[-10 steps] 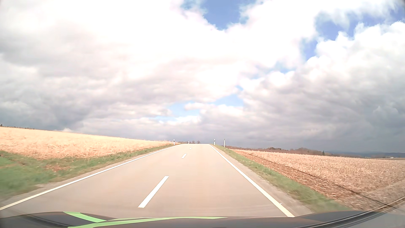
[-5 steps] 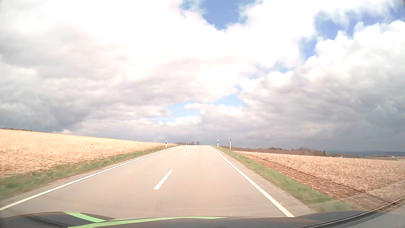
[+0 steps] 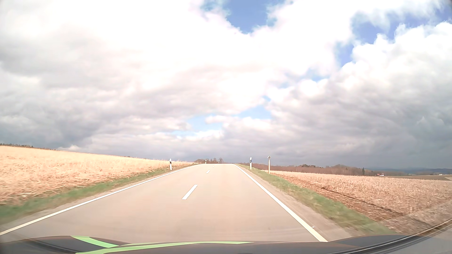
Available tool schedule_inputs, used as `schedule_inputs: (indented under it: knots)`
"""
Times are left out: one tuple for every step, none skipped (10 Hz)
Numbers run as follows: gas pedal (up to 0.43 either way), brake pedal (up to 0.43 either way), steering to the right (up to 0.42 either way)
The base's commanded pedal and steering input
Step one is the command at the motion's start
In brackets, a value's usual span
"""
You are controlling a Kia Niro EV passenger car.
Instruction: Follow the waypoints while adhering to traffic rules and regulations
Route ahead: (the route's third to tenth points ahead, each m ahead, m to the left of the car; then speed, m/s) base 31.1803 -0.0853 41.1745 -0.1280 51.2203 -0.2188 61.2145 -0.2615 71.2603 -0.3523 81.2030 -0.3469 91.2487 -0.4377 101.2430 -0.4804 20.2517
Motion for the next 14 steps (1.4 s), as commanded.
schedule_inputs:
  knots:
    - [0.358, 0.000, 0.000]
    - [0.350, 0.000, 0.000]
    - [0.350, 0.000, 0.000]
    - [0.350, 0.000, 0.000]
    - [0.350, 0.000, 0.000]
    - [0.350, 0.000, 0.000]
    - [0.350, 0.000, 0.000]
    - [0.339, 0.000, 0.000]
    - [0.339, 0.000, 0.000]
    - [0.339, 0.000, 0.001]
    - [0.339, 0.000, 0.000]
    - [0.339, 0.000, 0.001]
    - [0.331, 0.000, 0.001]
    - [0.331, 0.000, 0.001]
